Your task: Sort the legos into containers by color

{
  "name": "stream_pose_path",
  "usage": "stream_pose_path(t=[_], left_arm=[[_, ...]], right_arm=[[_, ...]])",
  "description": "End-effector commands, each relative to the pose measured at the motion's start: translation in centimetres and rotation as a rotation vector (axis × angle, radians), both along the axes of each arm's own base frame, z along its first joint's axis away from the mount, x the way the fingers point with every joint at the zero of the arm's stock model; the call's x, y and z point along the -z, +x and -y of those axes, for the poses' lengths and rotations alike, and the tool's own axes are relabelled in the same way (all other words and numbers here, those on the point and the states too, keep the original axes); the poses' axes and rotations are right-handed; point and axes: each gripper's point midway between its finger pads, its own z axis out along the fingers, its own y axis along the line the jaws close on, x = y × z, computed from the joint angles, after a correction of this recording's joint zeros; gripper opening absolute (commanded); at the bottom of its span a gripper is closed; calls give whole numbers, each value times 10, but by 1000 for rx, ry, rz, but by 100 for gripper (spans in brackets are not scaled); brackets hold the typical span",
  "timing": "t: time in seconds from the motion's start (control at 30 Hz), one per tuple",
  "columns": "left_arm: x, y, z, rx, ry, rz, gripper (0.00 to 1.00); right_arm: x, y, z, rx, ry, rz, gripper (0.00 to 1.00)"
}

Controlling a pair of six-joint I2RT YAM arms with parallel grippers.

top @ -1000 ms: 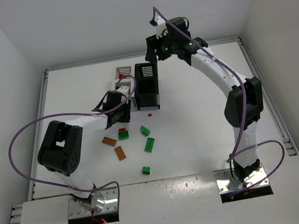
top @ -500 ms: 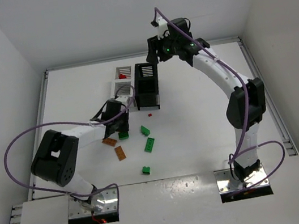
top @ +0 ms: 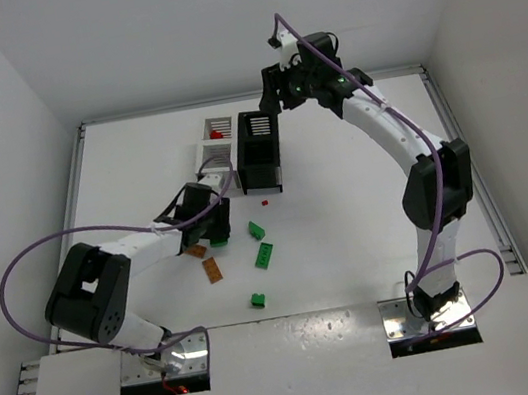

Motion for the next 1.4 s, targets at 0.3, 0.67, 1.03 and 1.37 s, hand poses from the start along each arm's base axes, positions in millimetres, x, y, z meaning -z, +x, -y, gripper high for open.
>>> stream_pose_path(t=[0.3,0.67,1.03,1.37], left_arm=[[6,-1,-7,-9,18,-24,51],[20,3,-6,-19,32,-86,41],[10,21,3,7,22,-56,51],[16,21,8,22,18,-94,29]], right_arm=[[-32,-6,1,-6,44,65,60],[-32,-5,2,2,40,66,60],[-28,-7,1,-6,41,56,60],[-30,-8,1,-6,44,65,60]])
